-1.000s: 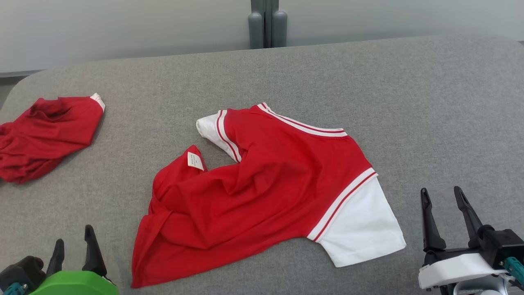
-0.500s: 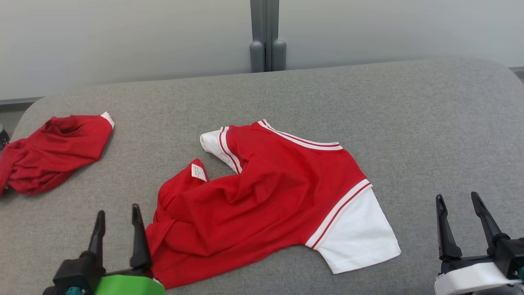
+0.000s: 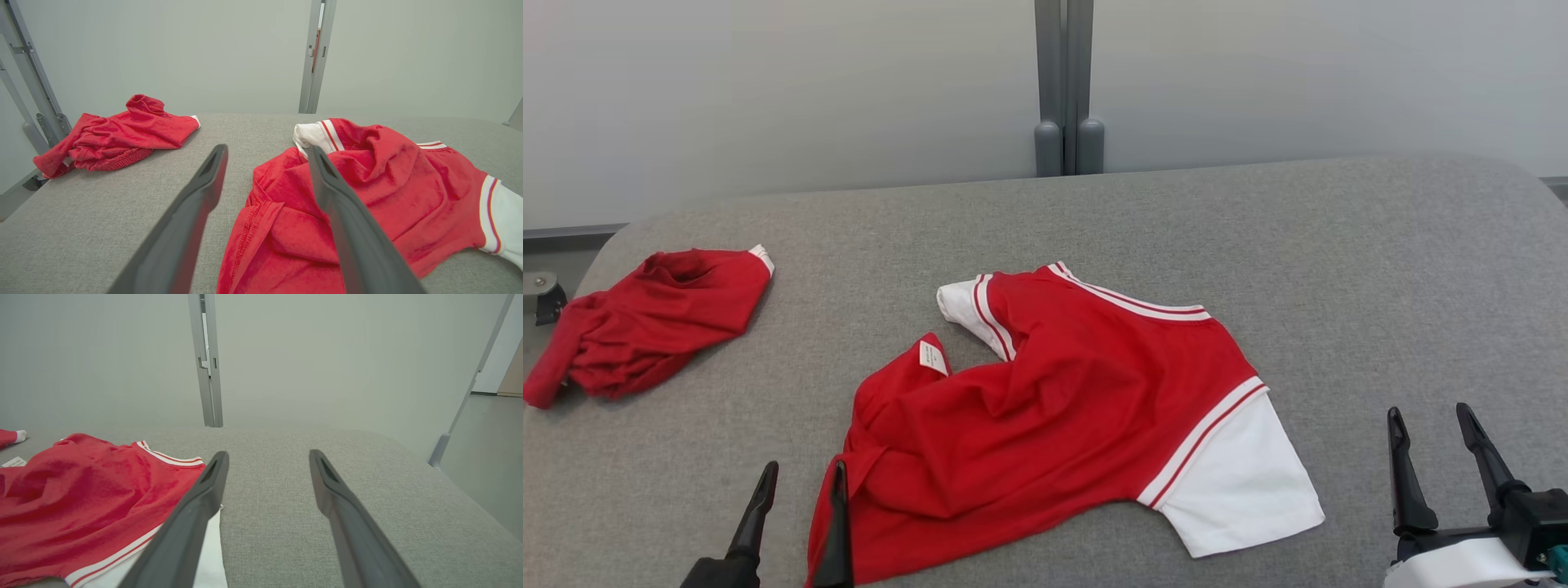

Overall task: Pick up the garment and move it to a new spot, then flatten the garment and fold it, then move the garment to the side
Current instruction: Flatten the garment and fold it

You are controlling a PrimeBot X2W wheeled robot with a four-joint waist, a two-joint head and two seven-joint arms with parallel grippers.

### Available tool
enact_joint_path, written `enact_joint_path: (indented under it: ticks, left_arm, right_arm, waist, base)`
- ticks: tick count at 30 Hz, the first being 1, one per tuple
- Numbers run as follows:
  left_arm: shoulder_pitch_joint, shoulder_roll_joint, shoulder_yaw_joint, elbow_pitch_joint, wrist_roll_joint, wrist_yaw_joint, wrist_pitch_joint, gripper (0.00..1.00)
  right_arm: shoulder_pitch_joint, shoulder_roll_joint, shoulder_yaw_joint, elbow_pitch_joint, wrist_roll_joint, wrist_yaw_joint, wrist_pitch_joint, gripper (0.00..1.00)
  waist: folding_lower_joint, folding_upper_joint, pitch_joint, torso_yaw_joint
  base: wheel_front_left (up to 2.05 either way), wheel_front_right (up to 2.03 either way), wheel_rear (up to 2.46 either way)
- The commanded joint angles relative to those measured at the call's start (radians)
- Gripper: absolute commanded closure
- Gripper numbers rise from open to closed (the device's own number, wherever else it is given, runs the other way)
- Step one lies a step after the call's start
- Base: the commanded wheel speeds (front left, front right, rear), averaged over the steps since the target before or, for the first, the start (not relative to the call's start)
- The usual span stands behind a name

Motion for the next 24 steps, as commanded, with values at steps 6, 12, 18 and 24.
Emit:
enact_joint_path:
  ticks: [6, 12, 18, 24]
  left_arm:
    - [0.002, -0.014, 0.037, 0.014, 0.025, -0.023, 0.0, 0.0]
    - [0.006, -0.019, 0.049, 0.027, 0.032, -0.032, 0.0, 0.0]
    - [0.015, -0.02, 0.059, 0.088, 0.027, -0.021, 0.0, 0.0]
    - [-0.026, -0.004, 0.078, 0.208, 0.025, 0.04, 0.088, 0.0]
  right_arm:
    - [-0.021, 0.014, -0.001, 0.018, 0.004, -0.001, 0.0, 0.0]
    - [-0.025, 0.019, -0.003, 0.023, 0.007, -0.001, 0.0, 0.0]
    - [-0.036, 0.021, -0.005, 0.025, 0.025, -0.001, 0.0, 0.0]
    - [-0.061, 0.014, 0.03, 0.117, 0.028, -0.002, 0.03, 0.0]
  waist:
    - [0.0, 0.0, 0.0, -0.008]
    - [0.0, 0.0, 0.001, -0.004]
    - [0.0, 0.0, -0.002, -0.001]
    - [0.0, 0.0, 0.004, 0.002]
  base:
    - [0.0, 0.0, 0.0]
    - [0.0, 0.0, 0.0]
    - [0.0, 0.0, 0.0]
    - [0.0, 0.0, 0.0]
